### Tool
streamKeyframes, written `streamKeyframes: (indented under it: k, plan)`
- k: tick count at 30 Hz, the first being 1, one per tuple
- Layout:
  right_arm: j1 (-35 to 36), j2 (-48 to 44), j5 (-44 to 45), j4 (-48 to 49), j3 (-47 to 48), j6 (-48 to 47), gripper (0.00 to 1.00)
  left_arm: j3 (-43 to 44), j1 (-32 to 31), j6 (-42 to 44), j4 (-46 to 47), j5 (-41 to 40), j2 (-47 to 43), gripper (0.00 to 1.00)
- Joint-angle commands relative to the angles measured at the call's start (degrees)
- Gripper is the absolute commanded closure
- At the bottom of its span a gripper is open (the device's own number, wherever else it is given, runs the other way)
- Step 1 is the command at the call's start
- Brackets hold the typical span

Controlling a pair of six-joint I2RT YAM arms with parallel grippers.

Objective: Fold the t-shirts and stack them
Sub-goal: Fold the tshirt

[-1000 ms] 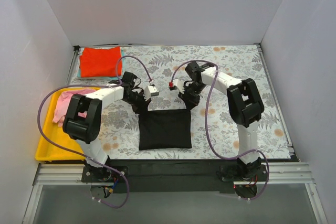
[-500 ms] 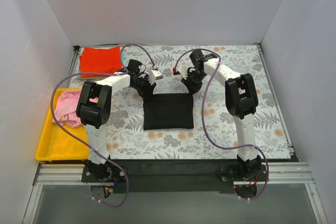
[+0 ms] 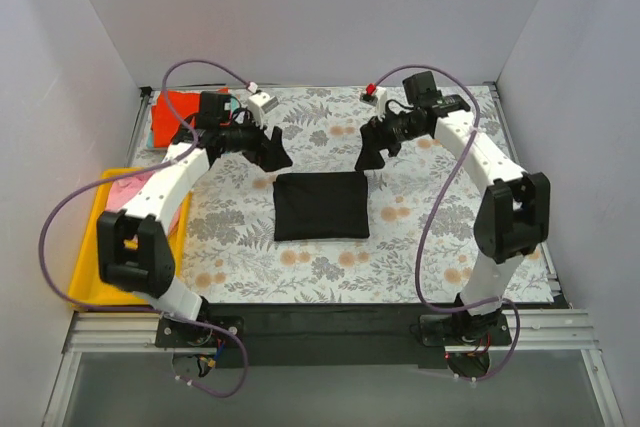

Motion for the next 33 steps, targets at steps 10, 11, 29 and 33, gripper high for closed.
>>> streamKeyframes:
  k: [10,11,29,33]
  plan:
    - [8.01,-9.2,-24.51,32.63,-30.93,48.4,0.02,-41.33,-4.75,-66.07,39.5,28.77,-15.39,0.15]
    - [8.37,-8.5,-26.26,33.95,-31.98,49.38,0.02,-41.97,-5.72,-68.1,43.27,28.95,-15.22,0.15]
    - [10.92,4.5,-25.66,42.75,-37.44,52.82,0.02,-41.63,-9.07,-71.99,49.91,22.8,2.35,0.13]
    - [9.51,5.83,-25.48,42.75,-39.72,50.72,0.02,-43.73,-6.96,-74.36,53.06,24.37,7.37,0.13]
